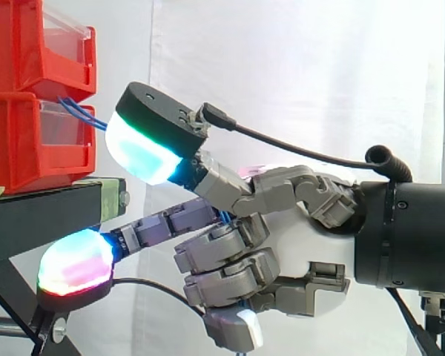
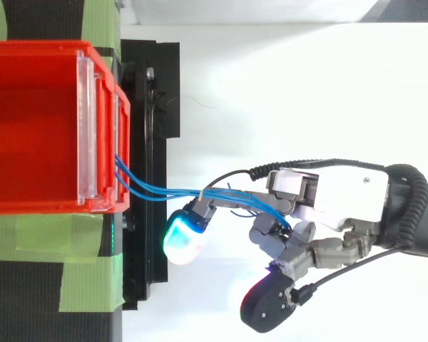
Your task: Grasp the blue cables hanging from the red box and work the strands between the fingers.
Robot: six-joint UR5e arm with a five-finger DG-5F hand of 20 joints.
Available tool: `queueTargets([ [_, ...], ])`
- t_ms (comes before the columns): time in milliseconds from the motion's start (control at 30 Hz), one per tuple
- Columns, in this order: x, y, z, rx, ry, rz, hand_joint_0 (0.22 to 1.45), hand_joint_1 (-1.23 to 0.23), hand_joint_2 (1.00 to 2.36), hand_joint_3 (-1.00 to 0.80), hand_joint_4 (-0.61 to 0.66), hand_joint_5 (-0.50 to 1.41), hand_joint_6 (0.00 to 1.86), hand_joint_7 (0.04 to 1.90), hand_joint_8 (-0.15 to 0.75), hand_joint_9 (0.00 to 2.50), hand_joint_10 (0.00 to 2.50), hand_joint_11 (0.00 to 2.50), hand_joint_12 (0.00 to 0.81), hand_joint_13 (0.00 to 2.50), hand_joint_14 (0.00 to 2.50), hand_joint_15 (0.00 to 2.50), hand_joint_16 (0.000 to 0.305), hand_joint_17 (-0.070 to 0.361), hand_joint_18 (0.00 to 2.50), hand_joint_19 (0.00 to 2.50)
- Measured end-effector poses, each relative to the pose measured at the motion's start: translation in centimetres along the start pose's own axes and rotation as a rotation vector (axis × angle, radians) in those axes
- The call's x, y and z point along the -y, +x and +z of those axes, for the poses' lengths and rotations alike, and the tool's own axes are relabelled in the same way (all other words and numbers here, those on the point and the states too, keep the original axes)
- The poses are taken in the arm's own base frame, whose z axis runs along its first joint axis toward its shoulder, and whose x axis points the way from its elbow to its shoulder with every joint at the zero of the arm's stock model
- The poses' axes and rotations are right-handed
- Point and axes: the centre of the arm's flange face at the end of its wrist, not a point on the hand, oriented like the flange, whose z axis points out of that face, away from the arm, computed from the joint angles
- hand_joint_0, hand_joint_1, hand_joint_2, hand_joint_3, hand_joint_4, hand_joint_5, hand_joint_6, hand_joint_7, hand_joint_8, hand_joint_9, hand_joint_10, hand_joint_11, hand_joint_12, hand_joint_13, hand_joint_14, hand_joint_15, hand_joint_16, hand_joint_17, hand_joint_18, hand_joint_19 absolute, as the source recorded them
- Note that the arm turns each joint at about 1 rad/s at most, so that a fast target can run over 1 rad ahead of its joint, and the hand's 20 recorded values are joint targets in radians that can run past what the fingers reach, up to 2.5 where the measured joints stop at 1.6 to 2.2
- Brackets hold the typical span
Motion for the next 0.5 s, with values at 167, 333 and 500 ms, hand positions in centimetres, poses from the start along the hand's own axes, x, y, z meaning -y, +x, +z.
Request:
queueTargets([
  [167,0.04,-0.02,-0.04,0.0,0.004,-0.002,0.78,-0.56,1.0,-0.98,0.28,0.06,0.0,1.14,0.564,1.33,2.5,2.5,0.725,1.76,2.5,1.94,0.213,0.16,1.98,0.77],
  [333,0.06,-0.02,-0.06,-0.001,0.006,-0.003,0.78,-0.56,1.0,-0.99,0.29,0.1,0.01,1.15,0.565,1.34,2.5,2.5,0.721,1.76,2.5,1.92,0.212,0.159,1.98,0.75],
  [500,0.06,-0.03,-0.06,-0.001,0.006,-0.003,0.78,-0.56,1.0,-1.0,0.28,0.12,0.01,1.15,0.564,1.36,2.5,2.5,0.712,1.75,2.5,1.9,0.212,0.159,1.99,0.74],
])
